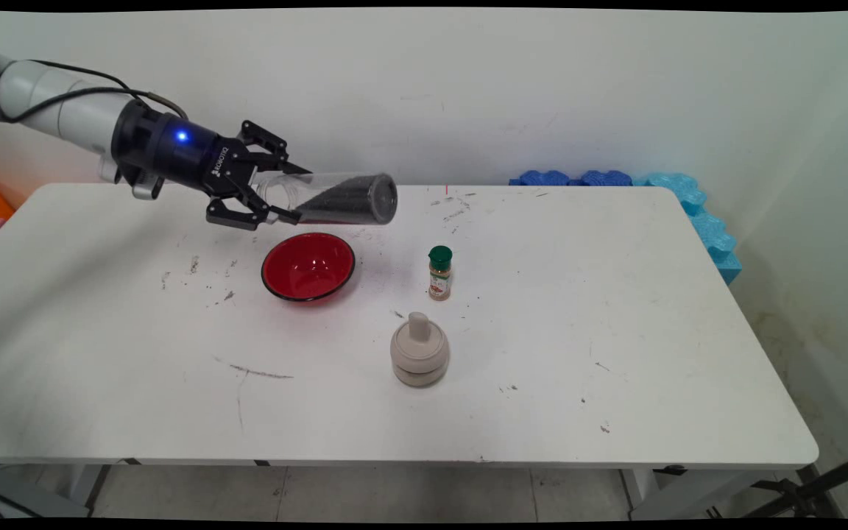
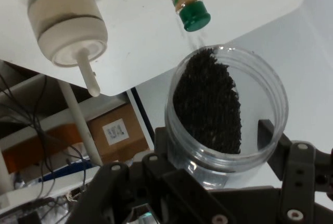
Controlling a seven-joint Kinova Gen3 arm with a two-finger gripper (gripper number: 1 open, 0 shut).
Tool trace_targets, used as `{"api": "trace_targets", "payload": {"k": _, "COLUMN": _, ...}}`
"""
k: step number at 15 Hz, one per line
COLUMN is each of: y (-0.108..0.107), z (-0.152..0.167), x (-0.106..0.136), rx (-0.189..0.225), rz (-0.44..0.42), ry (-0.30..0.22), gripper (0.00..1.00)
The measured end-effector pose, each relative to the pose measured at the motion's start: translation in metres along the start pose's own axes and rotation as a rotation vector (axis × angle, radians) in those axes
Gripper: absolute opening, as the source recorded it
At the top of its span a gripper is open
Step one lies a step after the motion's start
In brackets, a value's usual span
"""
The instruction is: Pour the black seasoning powder in the red bowl
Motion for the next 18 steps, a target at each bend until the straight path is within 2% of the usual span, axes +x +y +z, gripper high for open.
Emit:
{"api": "trace_targets", "payload": {"k": 8, "y": 0.0008, "z": -0.0011, "x": 0.0006, "rx": -0.022, "rz": -0.05, "ry": -0.018, "gripper": 0.0}}
{"api": "trace_targets", "payload": {"k": 18, "y": 0.0012, "z": -0.0023, "x": 0.0017, "rx": -0.034, "rz": -0.072, "ry": -0.026, "gripper": 0.0}}
